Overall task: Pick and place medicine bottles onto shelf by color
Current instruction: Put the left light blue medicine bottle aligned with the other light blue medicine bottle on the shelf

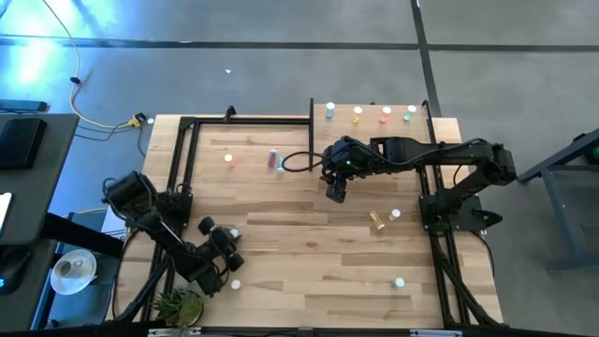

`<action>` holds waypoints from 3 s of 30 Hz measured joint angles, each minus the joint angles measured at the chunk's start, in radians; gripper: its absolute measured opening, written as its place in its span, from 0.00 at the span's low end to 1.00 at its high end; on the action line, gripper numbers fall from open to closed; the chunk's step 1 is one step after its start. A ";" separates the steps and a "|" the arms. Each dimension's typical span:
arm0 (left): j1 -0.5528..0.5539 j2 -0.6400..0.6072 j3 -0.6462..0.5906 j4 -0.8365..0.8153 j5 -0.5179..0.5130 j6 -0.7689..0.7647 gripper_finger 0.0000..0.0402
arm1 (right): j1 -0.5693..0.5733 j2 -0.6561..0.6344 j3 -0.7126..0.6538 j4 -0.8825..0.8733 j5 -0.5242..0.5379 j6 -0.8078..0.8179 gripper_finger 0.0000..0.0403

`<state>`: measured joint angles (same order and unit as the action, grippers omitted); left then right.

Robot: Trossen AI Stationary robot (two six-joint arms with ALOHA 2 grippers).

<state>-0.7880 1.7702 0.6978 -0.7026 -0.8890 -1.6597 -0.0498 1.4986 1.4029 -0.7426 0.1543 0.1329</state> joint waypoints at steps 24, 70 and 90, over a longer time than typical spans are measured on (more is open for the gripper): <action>0.325 -0.374 0.076 0.317 0.214 1.000 0.23 | 0.034 0.000 0.000 0.011 -0.127 -0.136 0.43; 0.795 -0.358 0.076 0.975 0.669 1.594 0.23 | 0.139 0.113 0.001 0.327 -0.074 -0.254 0.52; 0.795 -0.358 0.076 0.975 0.665 1.612 0.23 | 0.115 0.151 0.000 0.421 -0.094 -0.246 0.52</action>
<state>0.0074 1.4120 0.7742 0.2720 -0.2237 -0.0479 0.0647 1.6501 1.4033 -0.3218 0.0607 -0.1127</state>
